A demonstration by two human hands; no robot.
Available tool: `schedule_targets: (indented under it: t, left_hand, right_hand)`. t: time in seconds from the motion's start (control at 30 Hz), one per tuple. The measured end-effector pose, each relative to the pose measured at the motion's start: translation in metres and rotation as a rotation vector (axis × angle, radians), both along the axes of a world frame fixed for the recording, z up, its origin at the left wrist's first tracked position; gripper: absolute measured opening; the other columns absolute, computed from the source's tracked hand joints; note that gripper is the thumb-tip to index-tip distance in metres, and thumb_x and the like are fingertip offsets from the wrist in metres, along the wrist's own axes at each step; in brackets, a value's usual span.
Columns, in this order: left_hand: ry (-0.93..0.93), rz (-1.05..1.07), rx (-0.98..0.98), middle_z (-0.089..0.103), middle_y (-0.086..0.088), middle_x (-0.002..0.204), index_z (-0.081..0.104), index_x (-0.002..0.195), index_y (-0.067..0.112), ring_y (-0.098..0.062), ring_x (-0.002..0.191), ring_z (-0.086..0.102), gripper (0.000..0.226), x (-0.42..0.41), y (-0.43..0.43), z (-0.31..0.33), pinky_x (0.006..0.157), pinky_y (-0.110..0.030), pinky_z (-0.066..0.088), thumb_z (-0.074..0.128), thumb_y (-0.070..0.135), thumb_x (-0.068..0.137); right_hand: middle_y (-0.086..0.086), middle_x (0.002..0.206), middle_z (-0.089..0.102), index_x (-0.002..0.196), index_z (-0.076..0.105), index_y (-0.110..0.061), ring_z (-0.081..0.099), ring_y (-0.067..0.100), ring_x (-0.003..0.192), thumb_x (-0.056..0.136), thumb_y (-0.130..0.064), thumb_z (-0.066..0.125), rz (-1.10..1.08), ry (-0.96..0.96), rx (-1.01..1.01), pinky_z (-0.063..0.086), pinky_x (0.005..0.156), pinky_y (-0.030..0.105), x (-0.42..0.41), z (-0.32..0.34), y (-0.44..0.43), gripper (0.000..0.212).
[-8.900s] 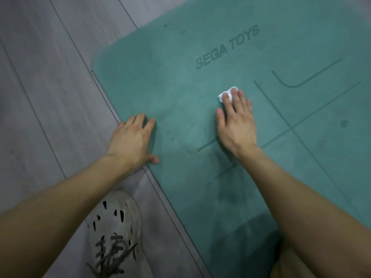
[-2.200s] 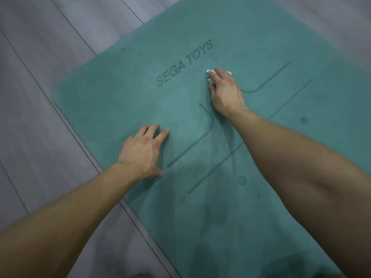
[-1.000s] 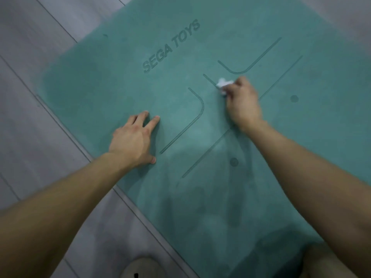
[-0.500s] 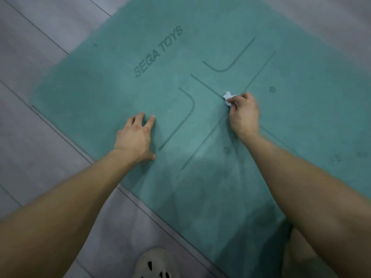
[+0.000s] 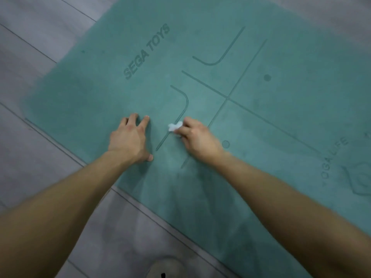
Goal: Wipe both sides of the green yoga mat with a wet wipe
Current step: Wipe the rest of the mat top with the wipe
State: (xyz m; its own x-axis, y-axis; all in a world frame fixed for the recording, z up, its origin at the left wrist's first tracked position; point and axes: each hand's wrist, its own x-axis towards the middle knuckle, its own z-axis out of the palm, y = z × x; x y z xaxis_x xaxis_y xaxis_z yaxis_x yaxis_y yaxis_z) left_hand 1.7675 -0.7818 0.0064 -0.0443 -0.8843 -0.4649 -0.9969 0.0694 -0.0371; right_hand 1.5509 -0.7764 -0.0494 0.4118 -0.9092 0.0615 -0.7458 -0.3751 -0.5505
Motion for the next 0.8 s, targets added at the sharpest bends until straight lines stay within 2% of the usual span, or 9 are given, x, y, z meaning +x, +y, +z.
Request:
schedule_targets:
  t: [0.13, 0.2, 0.27, 0.37, 0.43, 0.5, 0.67, 0.73, 0.8]
  left_hand:
    - [-0.004, -0.013, -0.02, 0.025, 0.0, 0.16, 0.016, 0.161, 0.036, -0.028, 0.145, 0.032, 0.132, 0.005, 0.002, -0.007, 0.098, -0.052, 0.054, 0.094, 0.064, 0.058]
    - [0.007, -0.021, -0.031, 0.025, 0.0, 0.161, 0.017, 0.162, 0.036, -0.028, 0.146, 0.032, 0.132, 0.006, 0.002, -0.006, 0.1, -0.052, 0.053, 0.094, 0.065, 0.058]
    - [0.017, -0.016, -0.047, 0.025, 0.001, 0.161, 0.018, 0.163, 0.036, -0.027, 0.146, 0.032, 0.133, 0.006, 0.003, -0.004, 0.101, -0.053, 0.052, 0.094, 0.065, 0.057]
    - [0.049, 0.001, -0.053, 0.028, 0.003, 0.164, 0.024, 0.162, 0.038, -0.026, 0.148, 0.034, 0.132, 0.01, 0.005, 0.0, 0.104, -0.053, 0.051, 0.095, 0.066, 0.055]
    - [0.118, 0.026, -0.075, 0.03, 0.003, 0.167, 0.031, 0.161, 0.037, -0.025, 0.15, 0.034, 0.126, 0.017, 0.012, -0.001, 0.109, -0.053, 0.047, 0.094, 0.067, 0.056]
    - [0.207, 0.049, -0.096, 0.034, 0.0, 0.165, 0.039, 0.158, 0.031, -0.027, 0.15, 0.036, 0.113, 0.026, 0.026, -0.004, 0.114, -0.051, 0.044, 0.092, 0.064, 0.065]
    - [0.27, 0.039, -0.157, 0.045, -0.004, 0.155, 0.05, 0.151, 0.023, -0.03, 0.142, 0.044, 0.088, 0.046, 0.068, -0.009, 0.114, -0.051, 0.044, 0.083, 0.062, 0.079]
    - [0.267, 0.046, -0.179, 0.049, -0.005, 0.15, 0.054, 0.148, 0.022, -0.031, 0.138, 0.047, 0.084, 0.055, 0.078, -0.009, 0.113, -0.052, 0.045, 0.08, 0.062, 0.079]
    - [0.255, 0.07, -0.227, 0.053, -0.006, 0.144, 0.057, 0.143, 0.021, -0.032, 0.131, 0.051, 0.076, 0.062, 0.083, -0.012, 0.109, -0.051, 0.048, 0.073, 0.058, 0.079]
  right_hand:
    - [0.019, 0.103, 0.059, 0.113, 0.078, -0.009, 0.063, 0.04, 0.092, 0.097, -0.015, 0.054, -0.661, 0.099, -0.039, 0.041, 0.078, 0.031, -0.114, 0.01, -0.073, 0.029]
    - [0.019, 0.101, 0.058, 0.109, 0.077, -0.008, 0.062, 0.039, 0.089, 0.097, -0.016, 0.05, -0.801, 0.088, -0.048, 0.035, 0.073, 0.031, -0.105, 0.011, -0.071, 0.03]
    - [0.016, 0.097, 0.058, 0.106, 0.076, -0.009, 0.061, 0.037, 0.083, 0.1, -0.018, 0.055, -0.666, 0.027, -0.028, 0.038, 0.072, 0.031, -0.046, 0.007, -0.036, 0.024]
    - [0.009, 0.097, 0.056, 0.109, 0.075, -0.012, 0.061, 0.035, 0.082, 0.101, -0.018, 0.055, -0.119, -0.046, 0.068, 0.053, 0.075, 0.04, 0.041, 0.006, 0.045, 0.023]
    - [0.009, 0.098, 0.056, 0.115, 0.076, -0.014, 0.061, 0.034, 0.087, 0.1, -0.021, 0.053, 0.121, -0.039, 0.071, 0.055, 0.081, 0.04, 0.043, 0.006, 0.06, 0.028]
    - [0.007, 0.1, 0.058, 0.12, 0.078, -0.02, 0.063, 0.03, 0.092, 0.101, -0.019, 0.058, -0.005, 0.004, -0.002, 0.046, 0.086, 0.026, 0.003, 0.004, 0.03, 0.027]
    - [0.007, 0.095, 0.054, 0.108, 0.078, -0.012, 0.064, 0.035, 0.088, 0.098, -0.016, 0.055, -0.757, 0.05, -0.056, 0.036, 0.074, 0.025, -0.059, 0.01, -0.018, 0.025]
    - [0.006, 0.092, 0.053, 0.105, 0.077, -0.011, 0.062, 0.033, 0.081, 0.099, -0.015, 0.059, -0.583, -0.019, -0.039, 0.039, 0.072, 0.028, -0.001, 0.006, 0.025, 0.019]
    - [0.01, 0.094, 0.054, 0.107, 0.074, -0.01, 0.059, 0.033, 0.08, 0.099, -0.015, 0.06, -0.058, -0.044, 0.014, 0.051, 0.071, 0.038, 0.058, 0.004, 0.086, 0.017]
